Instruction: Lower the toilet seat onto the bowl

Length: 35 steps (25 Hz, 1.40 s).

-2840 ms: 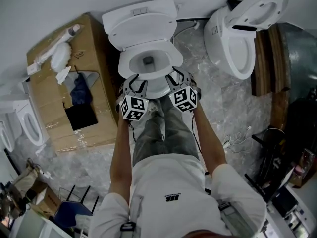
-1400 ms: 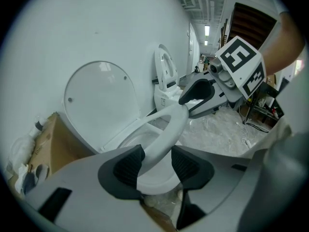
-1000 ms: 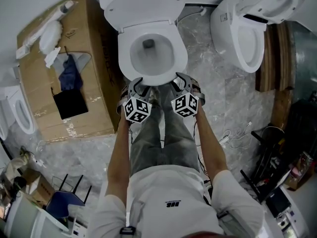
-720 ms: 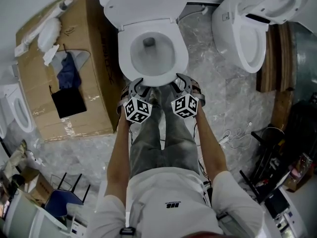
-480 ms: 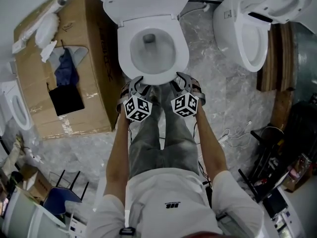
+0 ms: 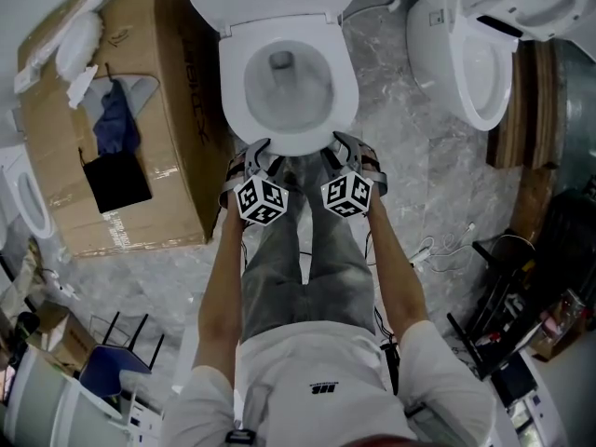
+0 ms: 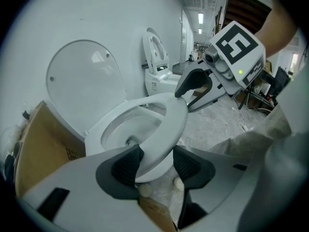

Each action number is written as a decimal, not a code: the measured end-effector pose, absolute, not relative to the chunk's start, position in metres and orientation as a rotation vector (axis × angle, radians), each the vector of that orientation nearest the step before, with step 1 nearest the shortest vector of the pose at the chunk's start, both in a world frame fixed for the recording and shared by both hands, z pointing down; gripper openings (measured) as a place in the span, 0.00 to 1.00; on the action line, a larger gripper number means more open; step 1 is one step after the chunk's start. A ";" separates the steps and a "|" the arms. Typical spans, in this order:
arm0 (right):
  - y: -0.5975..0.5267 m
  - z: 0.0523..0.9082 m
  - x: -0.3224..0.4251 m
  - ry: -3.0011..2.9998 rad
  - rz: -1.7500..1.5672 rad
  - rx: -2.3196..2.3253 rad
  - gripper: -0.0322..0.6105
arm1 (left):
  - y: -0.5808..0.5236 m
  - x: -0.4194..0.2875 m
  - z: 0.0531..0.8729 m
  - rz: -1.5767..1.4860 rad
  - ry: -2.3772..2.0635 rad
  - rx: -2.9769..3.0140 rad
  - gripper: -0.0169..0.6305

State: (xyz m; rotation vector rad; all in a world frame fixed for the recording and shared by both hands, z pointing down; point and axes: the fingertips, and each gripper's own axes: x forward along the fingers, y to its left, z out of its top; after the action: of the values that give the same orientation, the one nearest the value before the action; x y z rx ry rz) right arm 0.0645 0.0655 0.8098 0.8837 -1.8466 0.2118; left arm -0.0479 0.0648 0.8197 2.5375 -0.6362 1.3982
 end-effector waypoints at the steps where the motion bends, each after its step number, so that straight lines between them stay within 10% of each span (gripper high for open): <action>1: 0.067 0.813 0.065 -1.843 0.210 0.883 0.35 | 0.066 -0.048 0.823 1.405 -0.635 2.537 0.38; 35: 0.094 0.919 0.066 -1.766 0.204 0.791 0.37 | 0.093 -0.048 0.929 1.606 -0.573 2.477 0.41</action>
State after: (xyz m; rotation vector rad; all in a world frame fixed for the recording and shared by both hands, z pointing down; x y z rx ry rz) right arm 0.0661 0.0944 0.9189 0.7913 -1.7662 0.2036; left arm -0.0481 0.0933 0.9292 2.4769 -0.5726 1.6059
